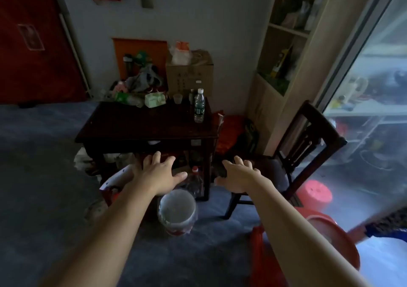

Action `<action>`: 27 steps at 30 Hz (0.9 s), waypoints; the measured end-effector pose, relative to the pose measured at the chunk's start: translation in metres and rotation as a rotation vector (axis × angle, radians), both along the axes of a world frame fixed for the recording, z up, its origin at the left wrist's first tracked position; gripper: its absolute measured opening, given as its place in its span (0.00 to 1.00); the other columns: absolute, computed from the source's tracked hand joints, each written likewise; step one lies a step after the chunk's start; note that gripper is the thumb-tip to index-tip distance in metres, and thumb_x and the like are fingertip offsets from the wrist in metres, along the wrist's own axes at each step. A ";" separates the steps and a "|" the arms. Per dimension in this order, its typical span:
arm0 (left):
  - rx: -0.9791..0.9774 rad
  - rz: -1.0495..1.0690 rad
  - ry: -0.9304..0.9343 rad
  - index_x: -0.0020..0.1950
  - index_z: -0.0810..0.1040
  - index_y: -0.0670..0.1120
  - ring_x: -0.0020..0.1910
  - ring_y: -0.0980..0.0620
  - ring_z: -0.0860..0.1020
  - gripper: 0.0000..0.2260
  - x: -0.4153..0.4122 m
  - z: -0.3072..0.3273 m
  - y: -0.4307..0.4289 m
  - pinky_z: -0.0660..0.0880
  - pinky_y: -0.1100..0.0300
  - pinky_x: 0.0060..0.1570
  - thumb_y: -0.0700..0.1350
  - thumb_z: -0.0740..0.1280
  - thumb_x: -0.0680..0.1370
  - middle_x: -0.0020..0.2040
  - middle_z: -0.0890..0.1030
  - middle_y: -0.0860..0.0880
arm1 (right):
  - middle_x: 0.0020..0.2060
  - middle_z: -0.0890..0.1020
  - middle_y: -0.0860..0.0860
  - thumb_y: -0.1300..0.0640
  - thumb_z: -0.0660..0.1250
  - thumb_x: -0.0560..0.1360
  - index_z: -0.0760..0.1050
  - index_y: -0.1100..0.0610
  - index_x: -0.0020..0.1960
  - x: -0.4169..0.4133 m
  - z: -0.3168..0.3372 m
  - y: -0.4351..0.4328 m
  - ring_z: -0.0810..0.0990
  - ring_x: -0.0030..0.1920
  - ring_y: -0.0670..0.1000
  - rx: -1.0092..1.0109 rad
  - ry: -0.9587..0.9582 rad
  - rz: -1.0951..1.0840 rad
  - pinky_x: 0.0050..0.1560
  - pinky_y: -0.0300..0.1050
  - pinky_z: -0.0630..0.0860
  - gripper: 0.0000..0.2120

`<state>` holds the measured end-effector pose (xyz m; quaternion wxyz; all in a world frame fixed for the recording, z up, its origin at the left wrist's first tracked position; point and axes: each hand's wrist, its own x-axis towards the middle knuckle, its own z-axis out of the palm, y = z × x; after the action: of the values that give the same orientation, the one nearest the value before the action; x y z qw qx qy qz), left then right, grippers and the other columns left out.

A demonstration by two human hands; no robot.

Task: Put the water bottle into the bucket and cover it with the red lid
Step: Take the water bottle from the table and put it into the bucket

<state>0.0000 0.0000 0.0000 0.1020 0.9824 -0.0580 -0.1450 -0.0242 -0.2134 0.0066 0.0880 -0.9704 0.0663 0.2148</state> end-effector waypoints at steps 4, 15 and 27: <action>0.030 0.031 0.012 0.76 0.53 0.56 0.76 0.40 0.45 0.33 0.018 -0.003 -0.008 0.47 0.38 0.71 0.68 0.53 0.75 0.79 0.46 0.45 | 0.80 0.53 0.55 0.38 0.59 0.78 0.54 0.49 0.80 0.022 -0.012 -0.009 0.52 0.78 0.63 -0.002 -0.009 0.002 0.73 0.63 0.56 0.34; 0.052 0.076 0.011 0.76 0.54 0.56 0.77 0.41 0.47 0.32 0.071 -0.006 -0.059 0.46 0.38 0.71 0.67 0.53 0.75 0.79 0.48 0.46 | 0.74 0.64 0.56 0.41 0.58 0.79 0.62 0.53 0.76 0.083 -0.024 -0.053 0.60 0.74 0.62 0.065 -0.034 0.014 0.72 0.62 0.60 0.29; 0.051 0.060 0.039 0.76 0.54 0.56 0.77 0.42 0.47 0.32 0.135 -0.020 -0.096 0.47 0.37 0.72 0.67 0.54 0.75 0.79 0.48 0.46 | 0.73 0.66 0.56 0.41 0.58 0.79 0.63 0.54 0.75 0.141 -0.042 -0.083 0.61 0.74 0.62 0.119 -0.021 -0.020 0.71 0.62 0.61 0.28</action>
<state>0.1353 -0.0964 -0.0203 0.0822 0.9830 -0.0226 -0.1623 0.1168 -0.2968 -0.0351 0.1484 -0.9650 0.0619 0.2071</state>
